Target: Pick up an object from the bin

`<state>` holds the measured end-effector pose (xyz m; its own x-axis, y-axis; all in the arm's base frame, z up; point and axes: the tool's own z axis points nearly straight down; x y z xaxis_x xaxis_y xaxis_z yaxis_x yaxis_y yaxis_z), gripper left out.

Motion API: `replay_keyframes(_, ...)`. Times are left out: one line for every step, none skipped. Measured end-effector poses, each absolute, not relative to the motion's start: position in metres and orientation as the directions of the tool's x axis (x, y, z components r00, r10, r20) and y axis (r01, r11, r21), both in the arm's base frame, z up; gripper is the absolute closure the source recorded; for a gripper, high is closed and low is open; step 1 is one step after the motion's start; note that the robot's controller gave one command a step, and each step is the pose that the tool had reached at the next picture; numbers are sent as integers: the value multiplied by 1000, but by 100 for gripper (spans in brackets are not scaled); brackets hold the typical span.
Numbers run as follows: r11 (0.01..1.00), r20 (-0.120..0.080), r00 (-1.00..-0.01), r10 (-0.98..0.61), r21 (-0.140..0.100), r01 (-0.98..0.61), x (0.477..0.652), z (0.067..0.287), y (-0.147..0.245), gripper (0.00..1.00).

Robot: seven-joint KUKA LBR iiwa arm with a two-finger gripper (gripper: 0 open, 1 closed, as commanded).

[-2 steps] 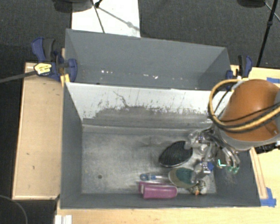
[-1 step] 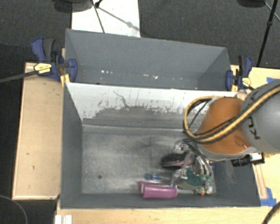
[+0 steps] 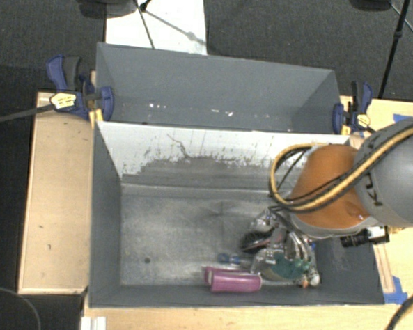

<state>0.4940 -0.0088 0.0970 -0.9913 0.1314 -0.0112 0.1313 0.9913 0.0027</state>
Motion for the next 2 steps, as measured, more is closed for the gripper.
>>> replay_keyframes(991,-9,-991,132,1,132,494,198,-14,100)
replay_keyframes(990,-8,-990,-142,-2,-142,494,282,-57,100)
